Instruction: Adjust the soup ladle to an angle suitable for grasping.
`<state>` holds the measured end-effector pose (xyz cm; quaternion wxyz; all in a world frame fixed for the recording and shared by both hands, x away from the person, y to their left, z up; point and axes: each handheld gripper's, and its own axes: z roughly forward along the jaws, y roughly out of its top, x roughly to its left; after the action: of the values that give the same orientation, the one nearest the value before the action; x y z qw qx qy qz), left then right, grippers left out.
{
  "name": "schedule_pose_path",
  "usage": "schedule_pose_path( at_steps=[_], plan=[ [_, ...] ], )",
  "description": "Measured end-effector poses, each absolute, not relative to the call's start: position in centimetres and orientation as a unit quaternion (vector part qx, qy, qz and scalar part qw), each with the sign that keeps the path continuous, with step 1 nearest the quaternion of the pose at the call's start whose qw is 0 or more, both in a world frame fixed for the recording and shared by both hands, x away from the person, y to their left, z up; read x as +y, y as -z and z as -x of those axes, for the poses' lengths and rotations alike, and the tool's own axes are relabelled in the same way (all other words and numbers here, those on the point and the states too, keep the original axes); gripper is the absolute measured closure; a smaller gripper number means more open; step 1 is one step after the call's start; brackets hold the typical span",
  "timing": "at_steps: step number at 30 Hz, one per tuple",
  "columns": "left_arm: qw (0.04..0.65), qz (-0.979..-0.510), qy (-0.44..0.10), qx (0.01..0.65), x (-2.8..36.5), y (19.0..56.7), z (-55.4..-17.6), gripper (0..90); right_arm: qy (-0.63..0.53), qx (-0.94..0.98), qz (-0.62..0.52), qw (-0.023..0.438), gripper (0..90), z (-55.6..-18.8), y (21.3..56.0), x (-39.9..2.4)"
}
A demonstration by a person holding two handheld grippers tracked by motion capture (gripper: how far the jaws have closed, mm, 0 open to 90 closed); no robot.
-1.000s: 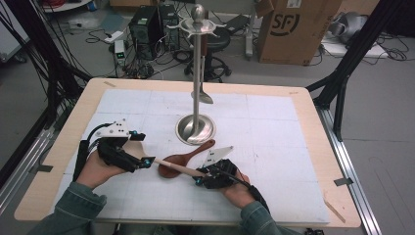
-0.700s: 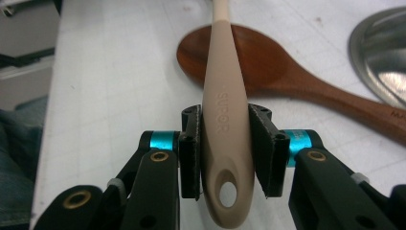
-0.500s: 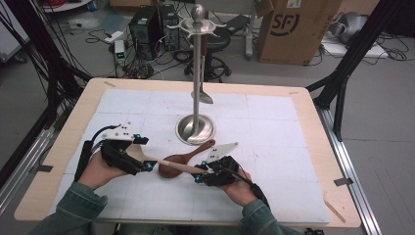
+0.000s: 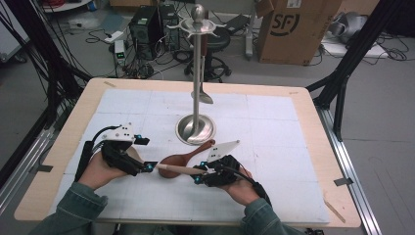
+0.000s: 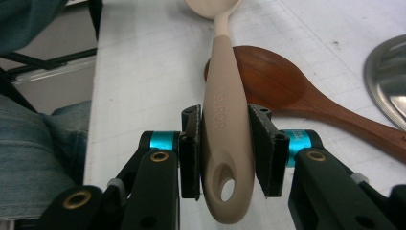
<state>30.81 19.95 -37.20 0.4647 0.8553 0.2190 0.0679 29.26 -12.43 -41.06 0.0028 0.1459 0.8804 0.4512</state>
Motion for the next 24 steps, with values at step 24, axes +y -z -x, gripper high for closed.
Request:
schedule_pose_path(
  at_steps=[24],
  plan=[
    [0.449,-0.872,-0.038,0.191,18.9,38.0,-30.6,21.9,-0.478,0.869,-0.128,-0.011,68.3,-29.7,37.6,-12.5]
  ],
)
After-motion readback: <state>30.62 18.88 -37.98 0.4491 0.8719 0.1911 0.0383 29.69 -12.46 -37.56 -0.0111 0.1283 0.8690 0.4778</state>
